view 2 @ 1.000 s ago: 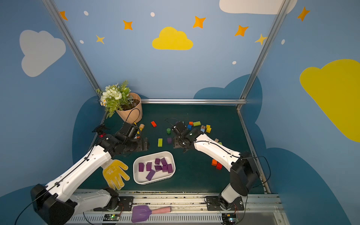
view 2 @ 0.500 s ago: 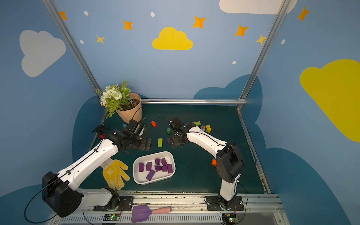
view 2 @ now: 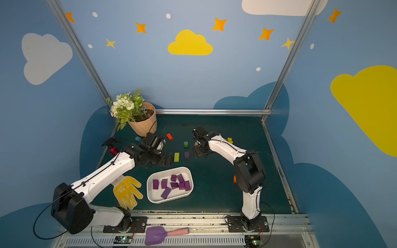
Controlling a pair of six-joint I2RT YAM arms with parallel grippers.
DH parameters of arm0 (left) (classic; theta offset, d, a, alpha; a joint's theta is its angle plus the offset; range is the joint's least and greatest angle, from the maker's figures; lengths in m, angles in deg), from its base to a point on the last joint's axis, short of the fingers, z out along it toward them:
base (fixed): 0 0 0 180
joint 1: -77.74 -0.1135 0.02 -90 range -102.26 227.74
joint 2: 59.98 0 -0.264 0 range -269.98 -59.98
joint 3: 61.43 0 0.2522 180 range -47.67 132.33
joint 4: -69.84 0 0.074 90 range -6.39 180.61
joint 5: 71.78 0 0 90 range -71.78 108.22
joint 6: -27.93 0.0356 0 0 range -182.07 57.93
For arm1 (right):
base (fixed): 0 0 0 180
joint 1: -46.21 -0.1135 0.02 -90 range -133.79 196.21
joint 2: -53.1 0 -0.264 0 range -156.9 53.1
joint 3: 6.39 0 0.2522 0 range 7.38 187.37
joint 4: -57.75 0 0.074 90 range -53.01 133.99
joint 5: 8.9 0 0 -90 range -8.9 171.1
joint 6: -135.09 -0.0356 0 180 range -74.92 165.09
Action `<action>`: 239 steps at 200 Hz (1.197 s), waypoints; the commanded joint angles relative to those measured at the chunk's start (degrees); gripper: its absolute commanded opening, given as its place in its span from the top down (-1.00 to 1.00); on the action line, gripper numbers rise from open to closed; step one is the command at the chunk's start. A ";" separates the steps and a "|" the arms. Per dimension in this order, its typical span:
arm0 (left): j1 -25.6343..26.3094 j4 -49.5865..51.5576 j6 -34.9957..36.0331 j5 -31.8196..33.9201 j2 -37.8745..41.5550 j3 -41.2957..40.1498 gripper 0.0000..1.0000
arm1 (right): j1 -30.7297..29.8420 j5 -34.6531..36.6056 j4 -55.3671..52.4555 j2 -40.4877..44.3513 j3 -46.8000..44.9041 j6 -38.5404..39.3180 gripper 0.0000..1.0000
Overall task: Pick purple bricks into the storage bin
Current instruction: Pick up the building block from the center of the board.
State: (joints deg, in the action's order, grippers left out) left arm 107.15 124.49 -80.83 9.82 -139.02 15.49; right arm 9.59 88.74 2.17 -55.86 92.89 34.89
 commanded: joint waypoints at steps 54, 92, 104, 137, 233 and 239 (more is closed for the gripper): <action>5.65 -6.07 -1.33 0.86 -2.38 1.29 -1.00 | 3.28 -4.16 2.66 -3.91 3.67 4.46 -0.66; 7.94 -4.73 0.26 3.45 -2.39 2.67 -1.00 | 4.24 -4.89 2.16 -7.02 6.31 6.91 -0.66; 8.11 -4.37 0.32 3.81 -1.90 2.59 -0.99 | 4.59 -5.30 2.18 -8.08 7.05 7.12 -0.66; 8.29 -4.41 0.74 4.86 1.29 0.68 -1.00 | 4.81 -6.43 2.52 -10.71 8.86 7.39 -0.66; 8.34 -11.70 4.52 8.07 10.57 -7.44 -1.00 | 5.06 -6.23 1.66 -17.51 14.49 9.08 -0.66; 8.35 -12.10 4.77 8.26 10.93 -7.81 -1.00 | 5.02 -6.34 1.53 -17.82 14.74 9.09 -0.66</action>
State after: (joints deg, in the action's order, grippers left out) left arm 115.35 115.59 -78.38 16.40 -130.26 8.93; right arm 14.26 82.88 5.12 -72.04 105.68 42.84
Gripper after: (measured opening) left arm 0.997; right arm 0.830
